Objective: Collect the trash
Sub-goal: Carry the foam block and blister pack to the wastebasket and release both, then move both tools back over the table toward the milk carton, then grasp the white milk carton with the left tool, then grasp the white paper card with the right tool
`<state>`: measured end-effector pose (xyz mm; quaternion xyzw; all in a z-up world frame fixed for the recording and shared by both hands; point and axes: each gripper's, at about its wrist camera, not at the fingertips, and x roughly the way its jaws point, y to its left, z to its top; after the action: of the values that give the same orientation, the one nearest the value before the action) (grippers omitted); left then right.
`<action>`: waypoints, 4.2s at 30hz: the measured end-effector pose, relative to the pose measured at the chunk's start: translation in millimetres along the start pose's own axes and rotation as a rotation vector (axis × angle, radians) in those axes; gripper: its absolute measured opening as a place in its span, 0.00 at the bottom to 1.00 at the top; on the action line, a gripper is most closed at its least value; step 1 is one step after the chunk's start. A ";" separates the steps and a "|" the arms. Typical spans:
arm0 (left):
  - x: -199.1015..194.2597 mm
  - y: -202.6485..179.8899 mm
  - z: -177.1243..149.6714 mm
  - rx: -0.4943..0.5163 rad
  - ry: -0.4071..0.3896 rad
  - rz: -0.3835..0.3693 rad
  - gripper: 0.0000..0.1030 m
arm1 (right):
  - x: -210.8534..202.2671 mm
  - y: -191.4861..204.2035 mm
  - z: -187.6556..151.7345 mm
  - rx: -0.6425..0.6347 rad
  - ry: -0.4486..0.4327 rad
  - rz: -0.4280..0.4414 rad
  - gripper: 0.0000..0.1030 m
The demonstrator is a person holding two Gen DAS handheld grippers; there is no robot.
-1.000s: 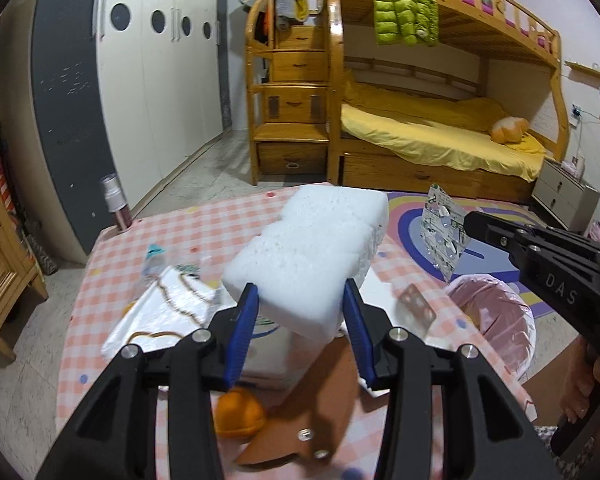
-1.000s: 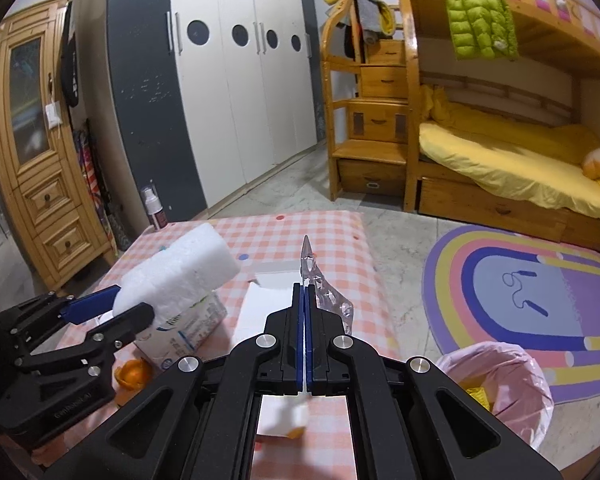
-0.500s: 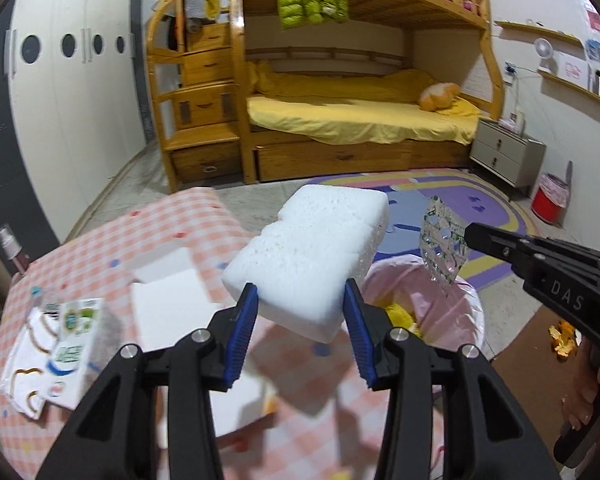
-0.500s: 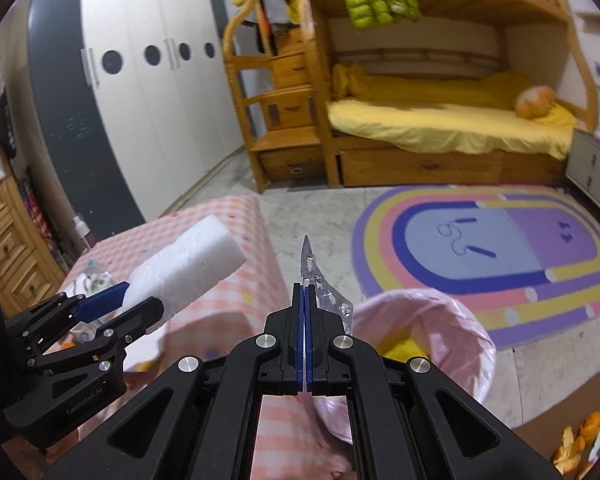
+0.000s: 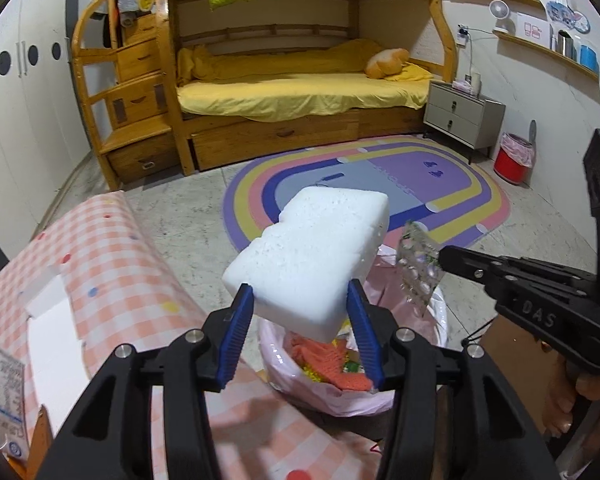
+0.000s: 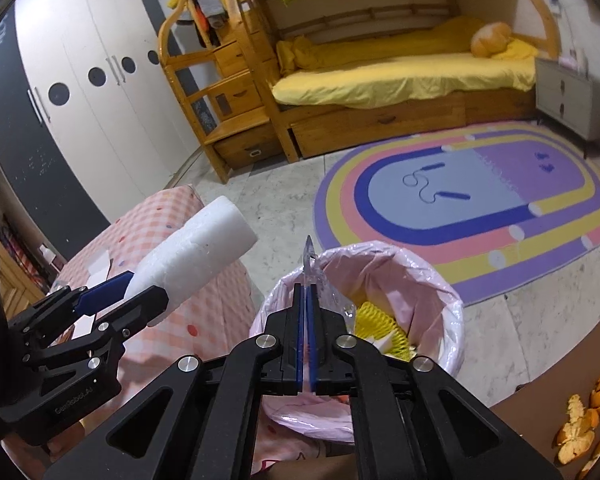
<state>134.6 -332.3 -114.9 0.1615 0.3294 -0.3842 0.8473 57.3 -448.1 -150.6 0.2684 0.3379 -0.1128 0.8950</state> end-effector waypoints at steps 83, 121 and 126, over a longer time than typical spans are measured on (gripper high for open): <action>-162.6 215.5 -95.7 -0.347 0.002 0.454 0.66 | 28.3 248.8 -23.9 -0.384 0.119 0.054 0.75; -186.3 217.7 -119.5 -0.334 -0.001 0.501 0.66 | 33.8 260.3 -75.0 -0.398 0.274 0.009 0.31; -184.3 217.4 -120.7 -0.326 0.007 0.501 0.66 | 37.3 249.5 -64.7 -0.314 0.270 0.038 0.07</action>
<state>156.9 -26.5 -72.9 0.1010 0.3396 -0.1046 0.9293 145.6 -205.6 -115.2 0.1448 0.4629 -0.0050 0.8745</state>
